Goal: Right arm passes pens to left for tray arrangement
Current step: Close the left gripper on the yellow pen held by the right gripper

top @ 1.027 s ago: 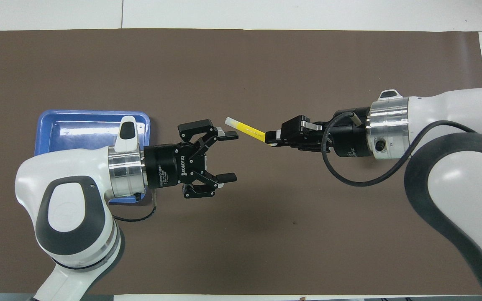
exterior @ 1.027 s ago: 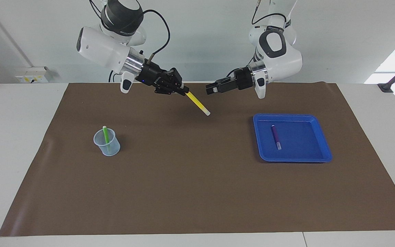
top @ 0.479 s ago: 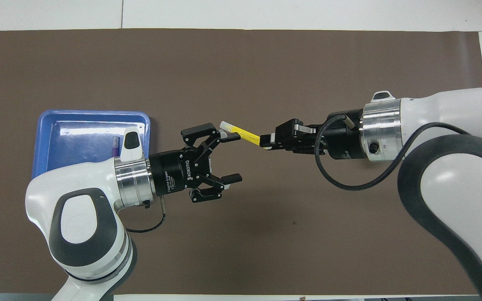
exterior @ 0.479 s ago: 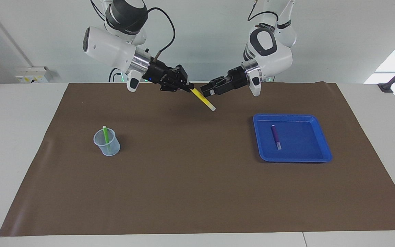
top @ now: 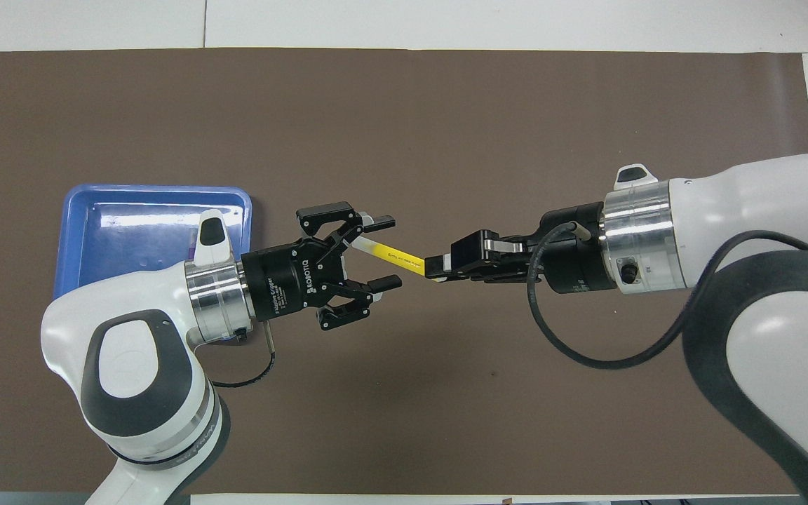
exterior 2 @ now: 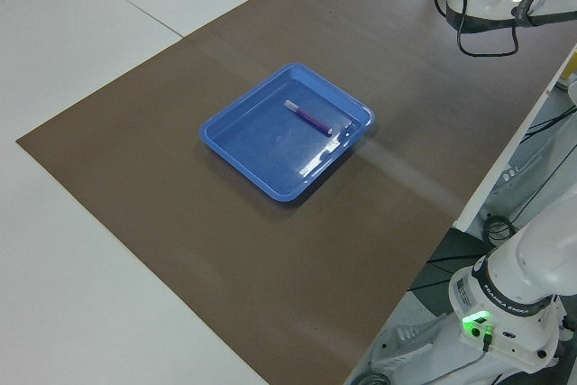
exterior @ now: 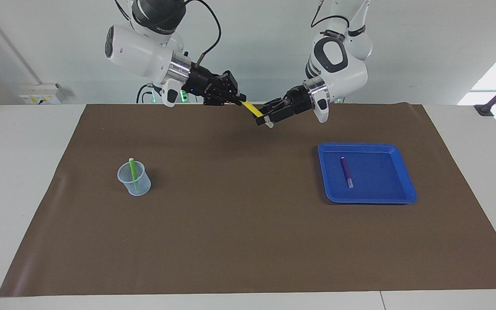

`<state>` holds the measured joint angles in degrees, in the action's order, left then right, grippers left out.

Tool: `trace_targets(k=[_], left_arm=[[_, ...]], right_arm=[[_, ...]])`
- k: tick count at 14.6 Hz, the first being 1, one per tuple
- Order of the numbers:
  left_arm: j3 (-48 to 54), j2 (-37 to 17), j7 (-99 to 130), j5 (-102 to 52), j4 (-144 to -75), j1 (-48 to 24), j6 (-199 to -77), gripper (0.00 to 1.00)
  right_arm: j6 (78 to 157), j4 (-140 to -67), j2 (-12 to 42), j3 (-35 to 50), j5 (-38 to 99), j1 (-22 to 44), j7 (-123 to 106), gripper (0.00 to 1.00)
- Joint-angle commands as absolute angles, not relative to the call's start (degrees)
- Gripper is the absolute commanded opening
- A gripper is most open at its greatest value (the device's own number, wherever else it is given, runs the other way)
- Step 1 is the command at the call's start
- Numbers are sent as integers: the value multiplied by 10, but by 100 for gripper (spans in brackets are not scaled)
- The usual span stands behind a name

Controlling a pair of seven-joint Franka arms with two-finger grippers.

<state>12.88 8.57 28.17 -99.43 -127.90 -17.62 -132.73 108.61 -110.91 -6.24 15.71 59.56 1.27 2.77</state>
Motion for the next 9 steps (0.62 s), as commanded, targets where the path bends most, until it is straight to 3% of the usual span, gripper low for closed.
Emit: trace_targets(k=[1, 4, 9], left_arm=[[127, 100, 290, -1000, -1280, -173, -1317, 81], [126, 103, 291, -998, -1283, -173, -1312, 76], [126, 107, 292, -993, -1286, -170, -1306, 55]], right_arm=[[1081, -1112, -66, 156, 599, 10, 17, 0], [1082, -1112, -67, 156, 599, 11, 17, 0], [1083, -1112, -66, 156, 598, 11, 15, 0]])
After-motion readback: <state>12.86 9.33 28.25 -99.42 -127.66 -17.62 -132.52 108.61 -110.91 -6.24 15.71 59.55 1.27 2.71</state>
